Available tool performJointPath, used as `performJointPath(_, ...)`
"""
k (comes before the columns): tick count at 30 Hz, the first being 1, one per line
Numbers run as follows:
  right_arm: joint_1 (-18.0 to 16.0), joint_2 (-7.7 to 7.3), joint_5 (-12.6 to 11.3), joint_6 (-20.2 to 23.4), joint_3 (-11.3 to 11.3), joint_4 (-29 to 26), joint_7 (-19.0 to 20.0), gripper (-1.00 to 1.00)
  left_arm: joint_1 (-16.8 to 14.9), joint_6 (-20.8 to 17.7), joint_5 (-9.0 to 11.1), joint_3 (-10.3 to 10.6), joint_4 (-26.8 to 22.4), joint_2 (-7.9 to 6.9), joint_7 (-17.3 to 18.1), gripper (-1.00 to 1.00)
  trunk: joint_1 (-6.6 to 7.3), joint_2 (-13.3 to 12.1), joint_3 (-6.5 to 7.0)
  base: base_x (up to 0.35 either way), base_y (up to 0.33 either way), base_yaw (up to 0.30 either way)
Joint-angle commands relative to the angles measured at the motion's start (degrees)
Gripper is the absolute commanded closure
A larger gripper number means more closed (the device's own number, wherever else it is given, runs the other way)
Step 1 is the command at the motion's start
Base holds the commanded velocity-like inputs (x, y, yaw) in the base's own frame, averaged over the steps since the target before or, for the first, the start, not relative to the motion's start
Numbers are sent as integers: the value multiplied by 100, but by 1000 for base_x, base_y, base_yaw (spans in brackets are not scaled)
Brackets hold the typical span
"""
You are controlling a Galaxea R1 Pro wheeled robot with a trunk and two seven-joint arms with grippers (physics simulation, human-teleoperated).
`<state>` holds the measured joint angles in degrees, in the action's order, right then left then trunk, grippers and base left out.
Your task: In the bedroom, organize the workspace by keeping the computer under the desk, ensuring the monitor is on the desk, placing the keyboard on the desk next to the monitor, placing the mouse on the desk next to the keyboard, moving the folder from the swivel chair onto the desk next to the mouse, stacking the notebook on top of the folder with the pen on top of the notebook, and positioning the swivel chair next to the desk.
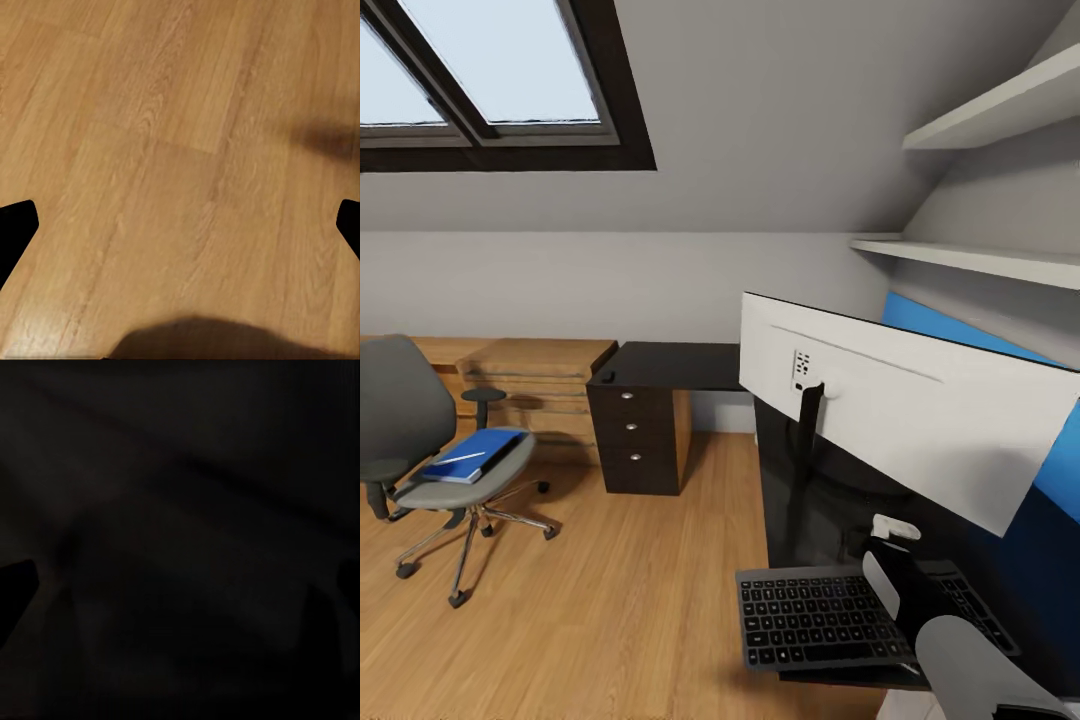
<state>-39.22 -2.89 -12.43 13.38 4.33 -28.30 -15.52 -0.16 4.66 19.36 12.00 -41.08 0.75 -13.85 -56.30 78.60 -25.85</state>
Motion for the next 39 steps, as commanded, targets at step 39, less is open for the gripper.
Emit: performJointPath(39,2,-9,-82,24,6,132,-30,-100,-2,4,59,30,21,3,-39,-100,0,3,-7,-77,0,0)
